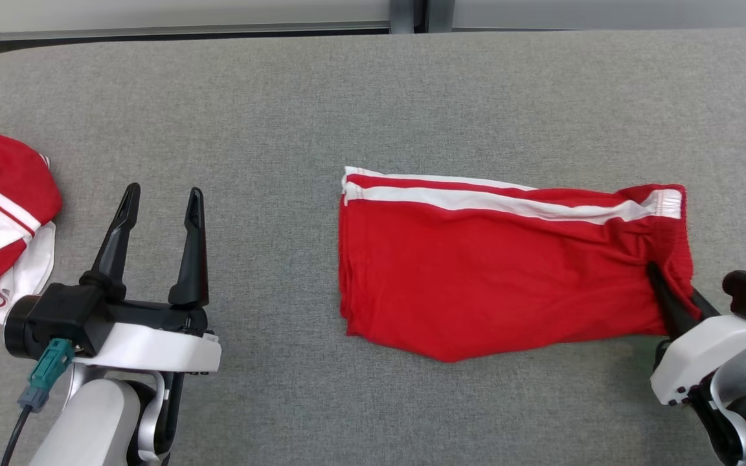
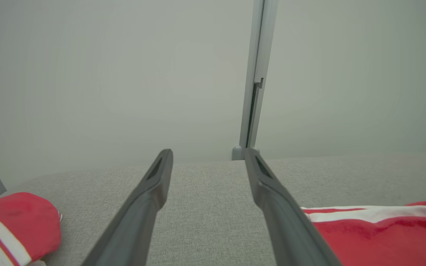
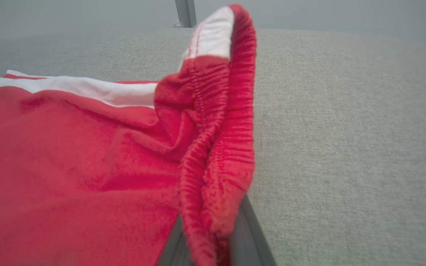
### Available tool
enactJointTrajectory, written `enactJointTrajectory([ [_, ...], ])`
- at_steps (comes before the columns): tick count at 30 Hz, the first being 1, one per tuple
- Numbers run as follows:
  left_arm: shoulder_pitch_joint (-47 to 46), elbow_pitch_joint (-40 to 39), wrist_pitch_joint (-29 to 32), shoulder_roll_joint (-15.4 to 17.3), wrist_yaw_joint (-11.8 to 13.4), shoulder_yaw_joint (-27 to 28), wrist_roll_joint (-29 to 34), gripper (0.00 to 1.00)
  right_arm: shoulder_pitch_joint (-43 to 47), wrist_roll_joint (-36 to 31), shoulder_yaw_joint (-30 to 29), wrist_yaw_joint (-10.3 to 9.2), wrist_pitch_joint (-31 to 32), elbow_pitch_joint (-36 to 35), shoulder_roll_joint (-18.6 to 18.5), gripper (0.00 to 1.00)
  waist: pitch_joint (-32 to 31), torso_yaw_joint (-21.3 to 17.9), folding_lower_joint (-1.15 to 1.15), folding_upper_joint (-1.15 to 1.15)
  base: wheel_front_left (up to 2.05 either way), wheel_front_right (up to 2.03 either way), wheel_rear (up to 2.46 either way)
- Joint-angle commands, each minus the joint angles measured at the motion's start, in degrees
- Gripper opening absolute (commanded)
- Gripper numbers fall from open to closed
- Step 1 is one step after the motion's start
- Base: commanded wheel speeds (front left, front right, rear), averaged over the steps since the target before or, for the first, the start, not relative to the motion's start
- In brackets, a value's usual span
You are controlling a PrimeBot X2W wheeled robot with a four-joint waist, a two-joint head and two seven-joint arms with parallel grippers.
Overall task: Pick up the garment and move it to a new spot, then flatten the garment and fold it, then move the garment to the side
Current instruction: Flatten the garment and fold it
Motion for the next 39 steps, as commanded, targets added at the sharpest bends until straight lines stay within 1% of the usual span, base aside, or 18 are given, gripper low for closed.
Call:
enactJointTrajectory([
  [1, 0.6, -0.1, -0.2, 0.5, 0.3, 0.2, 0.0, 1.0, 1.0, -0.1, -0.9, -0.1, 0.5, -1.7, -0.4, 0.0, -0.3, -0.5, 0.0, 0.0, 0.0, 0.0, 0.0],
  [6, 0.7, 0.0, -0.2, 0.6, 0.6, 0.4, 0.0, 1.0, 1.9, 1.2, -1.4, -0.1, 2.2, -5.5, 0.2, 0.0, -0.7, -1.0, 0.0, 0.0, 0.0, 0.0, 0.0],
  [8, 0.8, 0.1, -0.2, 0.6, 0.7, 0.3, -0.2, 1.0, 1.5, 4.1, -0.8, -0.06, 3.6, -7.4, 1.7, 0.0, -0.9, -1.0, 0.0, 0.0, 0.0, 0.0, 0.0],
  [10, 0.9, 0.3, -0.1, 0.5, 0.9, 0.3, -0.5, 1.0, 0.5, 6.4, 0.2, -0.06, 5.7, -9.6, 2.1, 0.0, -0.9, -0.8, 0.0, 0.0, 0.0, 0.0, 0.0],
  [13, 0.6, 0.7, 0.0, 0.4, 1.1, 0.2, -0.4, 1.0, -1.0, 11.3, 3.0, -0.06, 9.9, -12.3, 4.3, 0.0, -0.9, -0.1, 0.0, 0.0, 0.0, 0.0, 0.0],
  [15, 0.2, 0.9, 0.0, 0.2, 1.0, 0.1, -0.4, 1.0, -2.3, 14.6, 4.6, -0.06, 12.7, -12.6, 6.5, 0.0, -0.8, 0.6, 0.0, 0.0, 0.0, 0.0, 0.0],
  [18, -0.6, 1.2, 0.0, -0.5, 0.6, -0.5, -0.5, 1.0, -4.9, 16.8, 7.7, -0.06, 15.4, -10.5, 8.7, 0.0, -0.6, 2.0, 0.0, 0.0, 0.0, 0.0, 0.0],
  [20, -0.8, 1.7, -0.1, -1.0, 0.4, -0.9, -0.5, 1.0, -6.4, 17.9, 9.7, -0.06, 15.3, -7.6, 10.0, 0.0, -0.5, 3.1, 0.0, 0.0, 0.0, 0.0, 0.0],
  [23, -1.0, 2.2, -0.1, -1.7, 0.1, -1.3, -0.5, 1.0, -8.6, 18.7, 12.3, -0.06, 13.7, -2.7, 11.1, 0.0, -0.4, 4.4, 0.0, 0.0, 0.0, 0.0, 0.0],
  [29, -1.0, 2.7, -0.2, -2.5, -0.1, -1.1, -0.3, 1.0, -12.9, 20.9, 17.3, -0.06, 8.0, 5.3, 11.8, 0.0, 0.1, 5.4, 0.0, 0.0, 0.0, 0.0, 0.0],
  [30, -1.0, 2.8, -0.2, -2.5, -0.2, -1.0, -0.3, 1.0, -13.7, 20.8, 17.9, -0.06, 6.8, 6.2, 11.8, 0.08, 0.1, 5.4, 0.0, 0.0, 0.0, 0.0, 0.0],
  [31, -1.0, 2.9, -0.2, -2.6, -0.2, -1.0, -0.2, 1.0, -14.5, 20.2, 19.0, -0.06, 5.7, 7.3, 11.9, 0.44, 0.1, 5.5, 0.0, 0.0, 0.0, 0.0, 0.0],
  [32, -1.1, 3.0, -0.2, -2.7, -0.2, -1.0, -0.1, 1.0, -14.9, 20.2, 20.1, -0.05, 4.8, 8.2, 11.9, 0.89, 0.1, 5.5, 0.0, 0.0, 0.0, 0.0, 0.0],
  [33, -1.1, 3.1, -0.2, -2.8, -0.2, -0.9, -0.1, 1.0, -15.4, 20.7, 21.3, -0.05, 3.2, 8.4, 12.0, 1.0, 0.1, 5.5, 0.0, 0.0, 0.0, 0.0, 0.0],
  [35, -1.3, 3.2, -0.2, -2.8, -0.4, -0.8, 0.1, 1.0, -16.7, 19.2, 24.0, -0.06, 0.0, 8.5, 11.9, 1.0, 0.1, 5.3, 0.0, 0.0, 0.0, 0.0, 0.0],
  [36, -1.4, 3.2, -0.2, -2.8, -0.4, -0.7, 0.1, 1.0, -17.3, 18.1, 26.1, -0.05, -2.2, 8.0, 11.5, 1.0, 0.0, 5.1, 0.0, 0.0, 0.0, 0.0, 0.0],
  [37, -1.4, 3.2, -0.2, -2.9, -0.5, -0.6, 0.3, 1.0, -17.4, 17.7, 27.0, -0.06, -4.7, 7.6, 11.0, 1.0, 0.0, 4.9, 0.0, 0.0, 0.0, 0.0, 0.0],
  [39, -1.1, 3.1, -0.2, -2.8, -0.4, -0.3, 0.5, 1.0, -17.8, 15.3, 29.7, -0.05, -8.7, 7.2, 9.2, 1.0, -0.1, 4.3, 0.0, 0.0, 0.0, 0.0, 0.0],
])
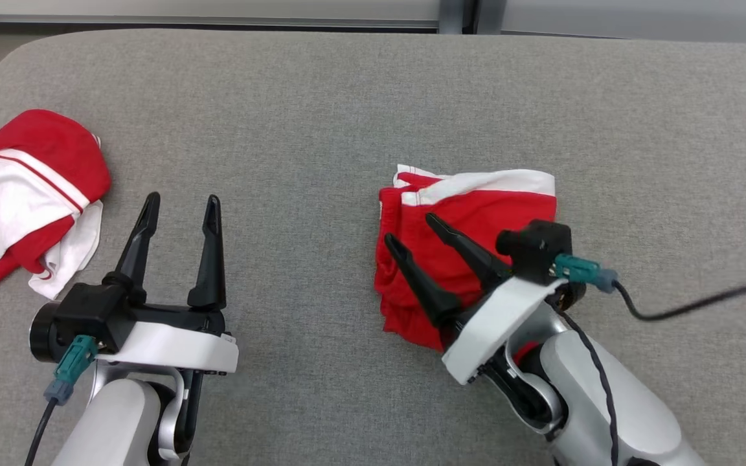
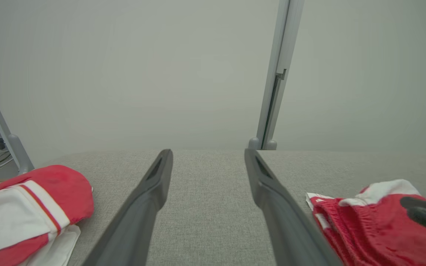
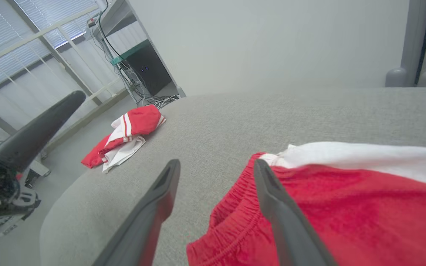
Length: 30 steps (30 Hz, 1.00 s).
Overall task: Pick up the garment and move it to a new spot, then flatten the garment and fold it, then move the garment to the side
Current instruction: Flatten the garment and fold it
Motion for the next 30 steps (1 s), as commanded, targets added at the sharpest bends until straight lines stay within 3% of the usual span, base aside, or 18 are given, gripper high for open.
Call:
enactJointTrajectory([
  [1, -0.4, -0.1, -0.2, 0.2, -0.2, 0.5, 0.4, 1.0, -0.7, -3.1, 1.7, -0.01, -4.4, -0.3, -2.8, 1.0, -0.1, -0.8, 0.0, 0.0, 0.0, 0.0, 0.0],
  [7, 0.8, -0.5, -0.2, 0.8, -0.1, 1.4, 1.0, 1.0, 1.1, -10.0, -2.5, 0.0, -14.7, -0.7, -6.2, 1.0, -0.6, -3.0, 0.0, 0.0, 0.0, 0.0, 0.0],
  [13, 1.9, -1.2, -0.2, 1.5, 0.3, 2.6, 0.8, 1.0, 5.1, -14.7, -11.6, 0.0, -17.5, -3.6, -7.3, 1.0, -1.5, -5.2, 0.0, 0.0, 0.0, 0.0, 0.0],
  [22, 5.5, -2.5, -0.2, 2.6, 0.7, 5.6, -0.2, 1.0, 15.5, -20.5, -26.5, 0.0, -15.7, -11.8, -7.6, 1.0, -3.9, -8.8, 0.0, 0.0, 0.0, 0.0, 0.0],
  [30, 10.2, -2.4, 0.1, 3.6, 1.1, 6.4, -0.7, 1.0, 21.8, -22.1, -28.5, 0.0, -12.5, -16.6, -6.7, 1.0, -8.9, -10.2, 0.0, 0.0, 0.0, 0.0, 0.0],
])
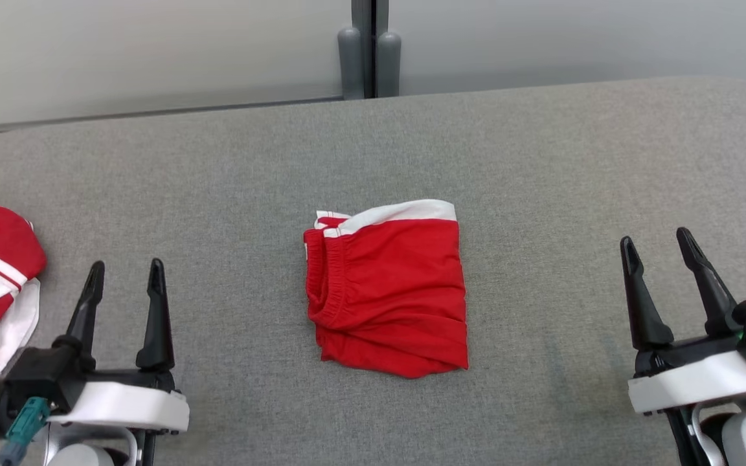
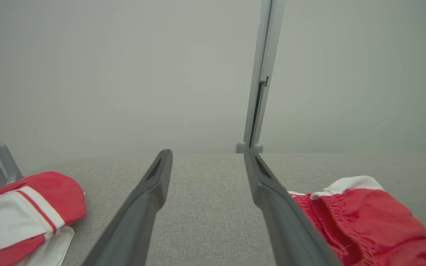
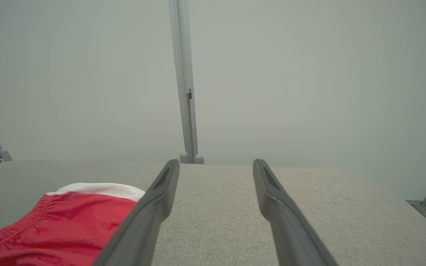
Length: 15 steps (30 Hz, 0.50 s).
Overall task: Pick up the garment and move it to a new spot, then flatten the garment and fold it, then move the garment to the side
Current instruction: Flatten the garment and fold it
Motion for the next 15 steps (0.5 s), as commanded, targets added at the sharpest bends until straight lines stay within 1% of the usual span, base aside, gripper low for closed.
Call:
enactJointTrajectory([
  [1, 1.3, 0.3, 0.3, 0.6, 0.1, -0.2, -0.4, 1.0, 1.5, -0.3, -0.2, 0.0, 0.5, -0.7, -0.1, 1.0, -2.4, -0.3, 0.0, 0.0, 0.0, 0.0, 0.0],
  [4, 3.4, 0.4, 1.0, 1.0, -0.3, -0.6, -0.7, 1.0, 4.1, -0.6, -0.4, 0.0, 1.8, -1.5, 0.0, 1.0, -5.3, -0.3, 0.0, 0.0, 0.0, 0.0, 0.0],
  [10, 7.9, -0.1, 2.2, 1.8, 0.3, -1.3, -0.7, 1.0, 9.3, -0.1, -1.0, 0.0, 4.8, -3.1, 0.4, 1.0, -10.2, -0.3, 0.0, 0.0, 0.0, 0.0, 0.0],
  [15, 11.1, -1.6, 3.3, 2.5, 1.3, -1.8, -0.4, 1.0, 12.5, 0.3, -1.9, 0.0, 6.4, -4.7, 0.7, 1.0, -12.7, -0.4, 0.0, 0.0, 0.0, 0.0, 0.0],
])
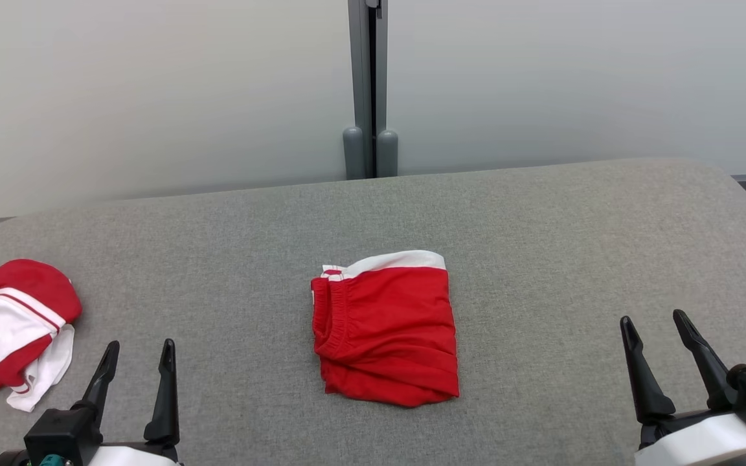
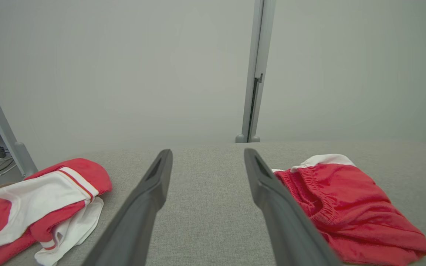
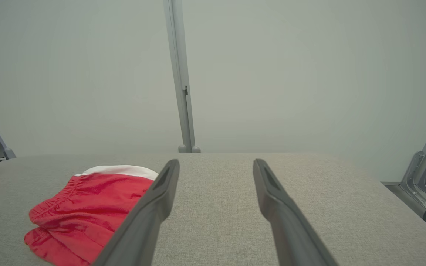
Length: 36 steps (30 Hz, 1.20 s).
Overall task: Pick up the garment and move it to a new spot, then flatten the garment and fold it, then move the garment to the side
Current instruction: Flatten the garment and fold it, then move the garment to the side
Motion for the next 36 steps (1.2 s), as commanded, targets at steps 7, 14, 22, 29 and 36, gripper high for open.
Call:
enactJointTrajectory([
  [7, 1.3, -1.2, 1.1, 0.6, 1.3, -0.3, 0.6, 1.0, 1.0, -0.2, -0.5, 0.0, 1.5, -1.7, -0.1, 1.0, -1.6, -0.1, 0.0, 0.0, 0.0, 0.0, 0.0],
  [14, 0.6, -1.6, 1.6, 0.3, 2.2, -0.4, 0.5, 1.0, 0.7, -0.2, -0.8, 0.0, 1.9, -2.3, -0.3, 1.0, -1.6, 0.3, 0.0, 0.0, 0.0, 0.0, 0.0],
  [22, -0.6, -2.0, 2.2, 0.2, 2.2, -1.4, 0.9, 1.0, 0.6, 0.2, -1.1, 0.0, 1.9, -2.4, -0.1, 1.0, -1.2, 1.1, 0.0, 0.0, 0.0, 0.0, 0.0],
  [29, -3.4, -3.3, 2.0, -0.4, 2.3, -2.3, 1.6, 1.0, 0.5, -0.3, -2.4, -0.01, 2.7, -2.1, -0.1, 1.0, 0.9, 5.1, 0.0, 0.0, 0.0, 0.0, 0.0],
  [36, -9.1, -3.5, -0.1, -2.6, 1.2, -3.3, 1.9, 1.0, -2.3, -0.8, -3.2, 0.0, 4.3, -0.4, 0.1, 1.0, 7.4, 13.5, 0.0, 0.0, 0.0, 0.0, 0.0],
])
